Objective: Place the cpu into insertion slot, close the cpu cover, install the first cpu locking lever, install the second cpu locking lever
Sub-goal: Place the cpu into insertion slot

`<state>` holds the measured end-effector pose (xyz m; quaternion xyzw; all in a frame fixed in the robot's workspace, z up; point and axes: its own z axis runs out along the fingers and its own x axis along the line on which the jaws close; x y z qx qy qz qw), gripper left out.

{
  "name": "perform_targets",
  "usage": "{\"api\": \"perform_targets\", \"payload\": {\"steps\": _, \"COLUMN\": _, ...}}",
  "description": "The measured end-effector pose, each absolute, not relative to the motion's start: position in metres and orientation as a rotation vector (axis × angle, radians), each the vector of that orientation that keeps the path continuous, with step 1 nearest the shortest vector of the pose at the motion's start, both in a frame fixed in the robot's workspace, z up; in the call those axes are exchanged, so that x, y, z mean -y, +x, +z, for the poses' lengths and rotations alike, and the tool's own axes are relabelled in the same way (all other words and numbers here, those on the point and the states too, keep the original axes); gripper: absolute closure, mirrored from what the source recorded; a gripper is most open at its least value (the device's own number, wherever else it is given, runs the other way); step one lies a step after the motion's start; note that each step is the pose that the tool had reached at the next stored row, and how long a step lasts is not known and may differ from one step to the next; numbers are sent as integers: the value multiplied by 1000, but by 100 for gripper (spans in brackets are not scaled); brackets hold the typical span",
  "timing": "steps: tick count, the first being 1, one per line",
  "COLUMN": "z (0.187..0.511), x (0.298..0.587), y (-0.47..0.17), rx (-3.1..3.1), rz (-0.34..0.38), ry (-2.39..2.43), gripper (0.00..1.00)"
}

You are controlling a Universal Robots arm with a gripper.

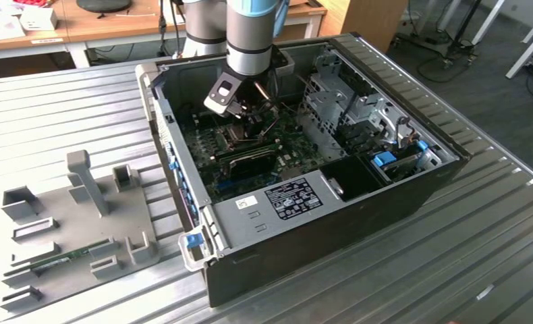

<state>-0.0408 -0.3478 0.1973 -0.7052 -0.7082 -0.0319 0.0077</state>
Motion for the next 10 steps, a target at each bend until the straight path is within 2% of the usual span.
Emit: {"api": "perform_targets", "payload": {"steps": 10, "z": 196, "x": 346, "y": -41, "rx": 2214, "rz": -100, "ry": -2205, "gripper": 46}}
